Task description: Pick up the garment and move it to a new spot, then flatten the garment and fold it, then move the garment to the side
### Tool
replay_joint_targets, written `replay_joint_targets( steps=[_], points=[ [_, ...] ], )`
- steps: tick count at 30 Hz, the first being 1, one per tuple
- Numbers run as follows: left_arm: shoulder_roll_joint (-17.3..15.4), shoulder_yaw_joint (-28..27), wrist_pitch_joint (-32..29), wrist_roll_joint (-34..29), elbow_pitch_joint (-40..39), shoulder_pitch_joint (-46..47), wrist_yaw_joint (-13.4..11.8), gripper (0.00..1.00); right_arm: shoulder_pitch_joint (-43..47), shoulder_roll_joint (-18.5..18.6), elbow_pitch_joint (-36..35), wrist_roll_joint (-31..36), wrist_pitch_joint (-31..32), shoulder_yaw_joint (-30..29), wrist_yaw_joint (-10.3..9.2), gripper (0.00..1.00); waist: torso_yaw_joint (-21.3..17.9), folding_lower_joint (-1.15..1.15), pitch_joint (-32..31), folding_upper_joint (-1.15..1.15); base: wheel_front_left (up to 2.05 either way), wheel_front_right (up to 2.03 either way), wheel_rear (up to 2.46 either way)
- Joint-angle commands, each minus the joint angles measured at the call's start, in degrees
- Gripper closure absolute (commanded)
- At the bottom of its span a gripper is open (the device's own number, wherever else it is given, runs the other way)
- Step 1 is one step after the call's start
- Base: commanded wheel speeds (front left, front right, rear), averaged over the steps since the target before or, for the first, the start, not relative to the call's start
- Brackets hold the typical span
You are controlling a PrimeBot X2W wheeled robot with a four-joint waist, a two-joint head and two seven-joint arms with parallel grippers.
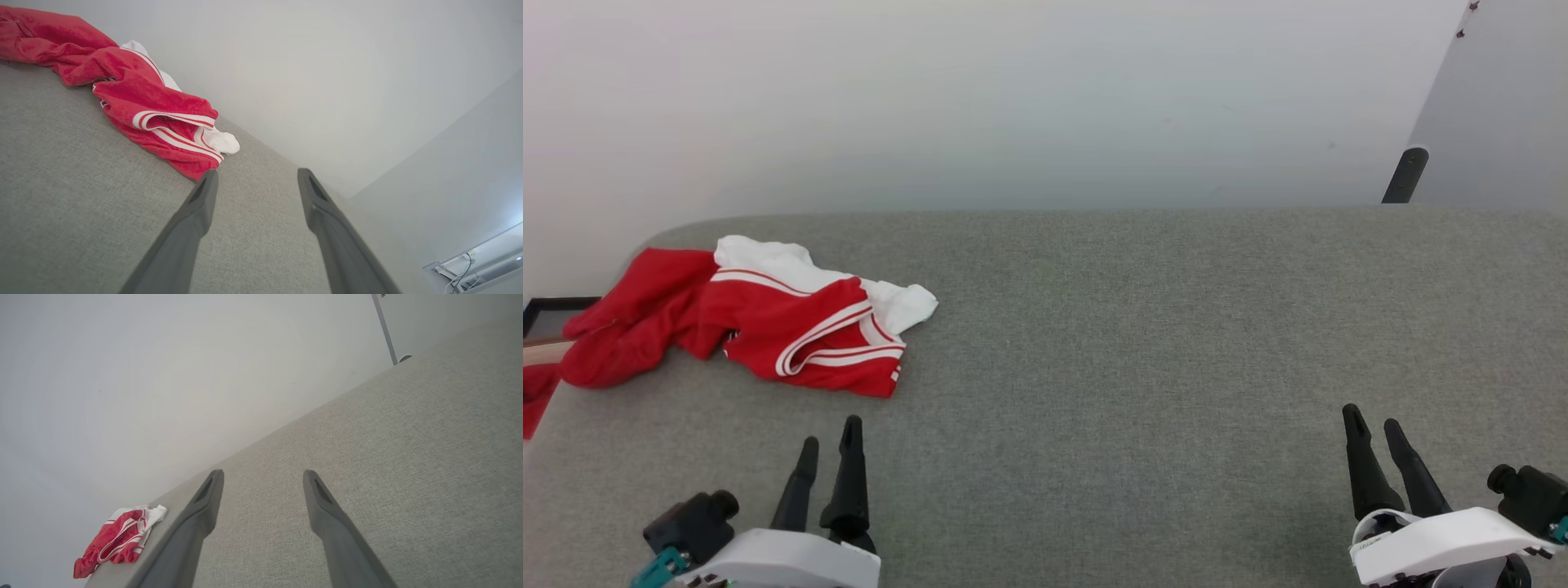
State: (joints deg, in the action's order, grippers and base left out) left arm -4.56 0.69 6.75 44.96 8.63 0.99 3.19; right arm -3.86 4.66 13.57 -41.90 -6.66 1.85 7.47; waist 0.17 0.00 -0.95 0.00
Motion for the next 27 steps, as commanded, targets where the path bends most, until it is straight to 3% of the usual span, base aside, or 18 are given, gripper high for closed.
replay_joint_targets(
  steps=[1,14,27],
  points=[
    [-0.73,0.22,0.62,-3.13,-1.16,0.2,-0.26,0.0,-0.26,-0.04,-0.84,2.9,-0.6,-0.2,0.02,0.0,0.01,0.0,-0.02,0.0,0.0,0.0,0.0],
    [-0.52,-0.12,2.63,-15.94,-3.99,-0.64,-1.45,0.0,0.28,-0.98,-1.66,14.65,-2.27,-0.26,0.03,0.0,0.16,0.0,-0.21,0.0,0.0,0.0,0.0],
    [0.02,-0.44,4.42,-24.17,-5.62,-1.48,-1.53,0.0,0.7,-1.33,-2.51,22.07,-4.05,0.38,0.03,0.0,0.17,0.0,-0.34,0.0,0.0,0.0,0.0]
  ],
)
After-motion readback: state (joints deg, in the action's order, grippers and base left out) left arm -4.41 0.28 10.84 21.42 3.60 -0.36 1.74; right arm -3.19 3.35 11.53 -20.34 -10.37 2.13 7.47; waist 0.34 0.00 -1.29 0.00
